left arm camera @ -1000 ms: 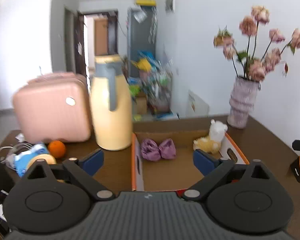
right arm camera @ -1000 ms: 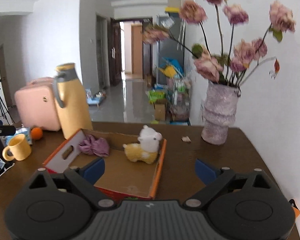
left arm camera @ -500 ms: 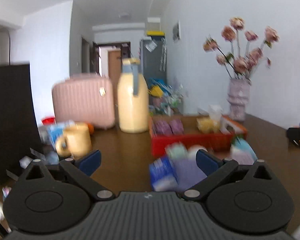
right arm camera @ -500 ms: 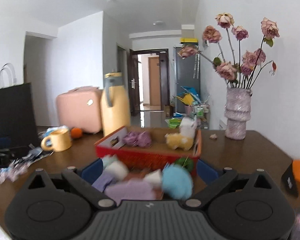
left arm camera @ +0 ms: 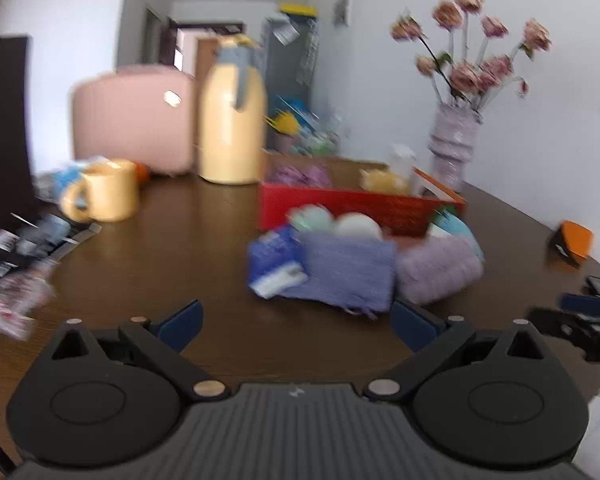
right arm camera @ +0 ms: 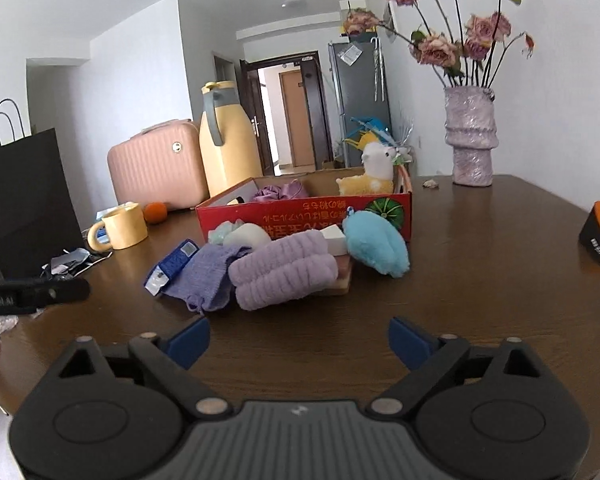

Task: Organize soft objects
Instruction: 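Withdraw both grippers toward the lavender fuzzy headband, then close both grippers on the lavender fuzzy headband and lift it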

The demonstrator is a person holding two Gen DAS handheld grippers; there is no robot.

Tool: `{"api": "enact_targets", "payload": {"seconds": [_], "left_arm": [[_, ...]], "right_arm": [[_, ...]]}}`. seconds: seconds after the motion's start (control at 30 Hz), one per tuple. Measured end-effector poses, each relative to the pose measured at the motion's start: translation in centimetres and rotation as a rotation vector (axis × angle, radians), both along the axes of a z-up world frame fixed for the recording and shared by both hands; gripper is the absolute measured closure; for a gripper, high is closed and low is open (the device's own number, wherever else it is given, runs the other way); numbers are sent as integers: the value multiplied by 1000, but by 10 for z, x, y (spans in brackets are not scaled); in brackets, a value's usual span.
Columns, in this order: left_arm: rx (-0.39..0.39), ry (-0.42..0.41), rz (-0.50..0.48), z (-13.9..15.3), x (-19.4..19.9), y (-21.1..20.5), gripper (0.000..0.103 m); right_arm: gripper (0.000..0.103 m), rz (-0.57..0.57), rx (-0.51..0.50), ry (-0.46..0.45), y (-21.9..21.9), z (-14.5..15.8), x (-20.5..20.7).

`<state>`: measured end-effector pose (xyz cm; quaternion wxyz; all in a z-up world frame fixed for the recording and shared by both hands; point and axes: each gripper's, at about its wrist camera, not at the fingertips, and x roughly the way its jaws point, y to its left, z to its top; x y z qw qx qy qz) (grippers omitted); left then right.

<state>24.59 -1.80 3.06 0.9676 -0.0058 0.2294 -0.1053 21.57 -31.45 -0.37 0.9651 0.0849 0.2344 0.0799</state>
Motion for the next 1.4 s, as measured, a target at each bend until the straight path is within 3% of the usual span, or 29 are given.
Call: {"api": "enact_targets", "payload": {"seconds": [0.07, 0.13, 0.17, 0.3, 0.43, 0.53, 0.57, 0.6, 0.7, 0.77, 0.9, 0.97, 1.03, 1.13, 1.2, 1.27, 1.33, 1.37, 1.4], "left_arm": [[-22, 43, -48, -5, 10, -7, 10], [-67, 82, -102, -9, 25, -19, 31], [-94, 110, -126, -10, 36, -27, 33], [-215, 246, -174, -13, 81, -56, 56], [-314, 352, -208, -20, 114, -74, 57], [-320, 376, -204, -29, 121, -80, 57], [-320, 380, -202, -31, 121, -82, 57], [-320, 383, -205, -33, 119, -81, 55], [-304, 357, -227, -34, 107, -77, 43], [-286, 298, -247, -30, 91, -75, 40], [-268, 286, -295, -26, 79, -85, 42], [-232, 259, -292, -26, 80, -94, 48], [-203, 242, -279, -27, 84, -102, 69], [-174, 238, -310, -29, 84, -107, 74], [-168, 251, -339, -31, 80, -106, 76], [-124, 266, -322, -38, 75, -106, 75], [-136, 269, -332, -40, 68, -100, 58], [-163, 270, -348, -39, 63, -95, 53], [-186, 267, -364, -37, 60, -90, 45]], "right_arm": [[11, 8, 32, 7, -4, 0, 13], [12, 11, 82, 9, -10, 3, 31], [13, 5, 110, 10, -13, 6, 42], [27, 1, 179, 12, -19, 14, 86], [32, -9, 136, 13, -13, 13, 128], [60, -12, 125, 65, -11, 0, 142], [76, -1, 130, 89, -12, -6, 141], [85, 19, 134, 105, -13, -12, 135], [87, 38, 151, 106, -21, -23, 104], [87, 43, 185, 106, -29, -28, 82], [84, 25, 178, 111, -37, -33, 64], [84, 8, 182, 117, -41, -35, 64], [84, 9, 173, 117, -42, -34, 66], [83, 44, 122, 121, -37, -30, 63], [63, 60, 130, 111, -38, -27, 57], [61, 74, 148, 101, -40, -23, 51], [49, 83, 147, 85, -43, -17, 45], [35, 88, 161, 77, -46, -14, 43], [33, 87, 186, 68, -49, -12, 43]]}}
